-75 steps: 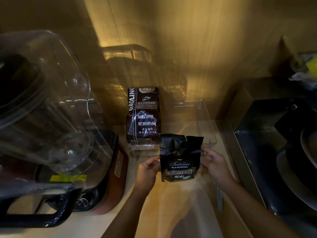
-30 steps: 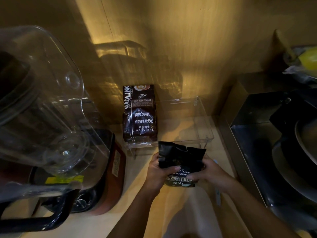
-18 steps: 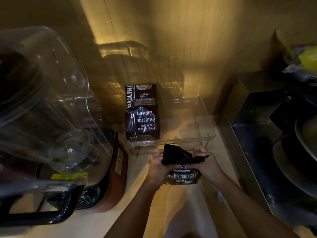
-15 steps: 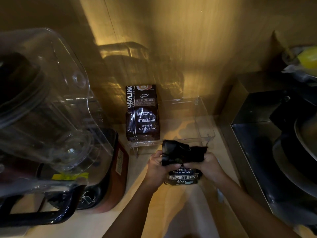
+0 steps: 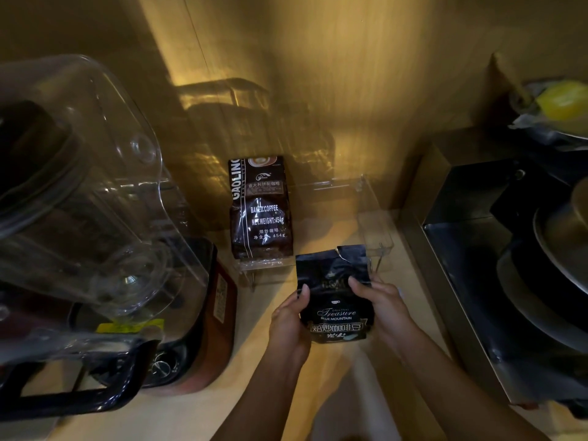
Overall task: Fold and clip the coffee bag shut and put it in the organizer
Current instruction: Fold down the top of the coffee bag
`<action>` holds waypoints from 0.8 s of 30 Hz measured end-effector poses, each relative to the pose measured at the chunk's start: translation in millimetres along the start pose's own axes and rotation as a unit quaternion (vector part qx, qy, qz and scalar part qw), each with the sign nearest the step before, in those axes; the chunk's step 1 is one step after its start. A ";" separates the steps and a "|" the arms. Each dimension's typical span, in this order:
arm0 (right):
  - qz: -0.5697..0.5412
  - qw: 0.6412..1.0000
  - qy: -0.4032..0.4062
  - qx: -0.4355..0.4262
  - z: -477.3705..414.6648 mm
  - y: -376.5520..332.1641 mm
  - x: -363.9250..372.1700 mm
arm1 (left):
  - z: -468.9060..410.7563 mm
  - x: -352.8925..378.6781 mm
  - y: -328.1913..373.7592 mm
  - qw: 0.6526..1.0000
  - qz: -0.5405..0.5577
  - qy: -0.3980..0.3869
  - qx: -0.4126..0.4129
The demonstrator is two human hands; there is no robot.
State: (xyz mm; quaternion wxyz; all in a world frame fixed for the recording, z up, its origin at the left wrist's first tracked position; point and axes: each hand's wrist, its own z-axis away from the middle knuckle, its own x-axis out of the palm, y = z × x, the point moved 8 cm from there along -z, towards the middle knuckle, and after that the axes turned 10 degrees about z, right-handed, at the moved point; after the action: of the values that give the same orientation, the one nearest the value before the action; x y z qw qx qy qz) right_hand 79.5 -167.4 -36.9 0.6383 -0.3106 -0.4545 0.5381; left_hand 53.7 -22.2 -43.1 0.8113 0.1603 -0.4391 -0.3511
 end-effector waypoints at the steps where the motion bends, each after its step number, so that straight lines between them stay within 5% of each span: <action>1: -0.008 1.000 0.005 0.007 0.5 -0.1 1.8 | 0.6 -1.2 -2.3 1.000 0.015 0.010 -0.007; 5: -0.017 0.999 0.043 0.025 2.8 -1.0 3.6 | 4.7 0.4 -3.6 0.998 0.048 0.041 -0.006; 12: 0.090 0.994 0.065 -0.011 2.3 -20.4 -18.8 | 10.5 -11.4 51.4 0.951 -0.248 0.078 0.167; 24: 0.146 0.977 0.101 -0.120 12.7 -34.9 -29.0 | 27.9 4.4 67.2 0.878 -0.385 0.073 0.276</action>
State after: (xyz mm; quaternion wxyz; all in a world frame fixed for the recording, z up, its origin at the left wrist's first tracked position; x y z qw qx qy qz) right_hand 81.8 -204.7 -8.1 0.5536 -0.5006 -0.3983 0.5332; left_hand 61.1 23.2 13.5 0.5647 0.5591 -0.3619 -0.4874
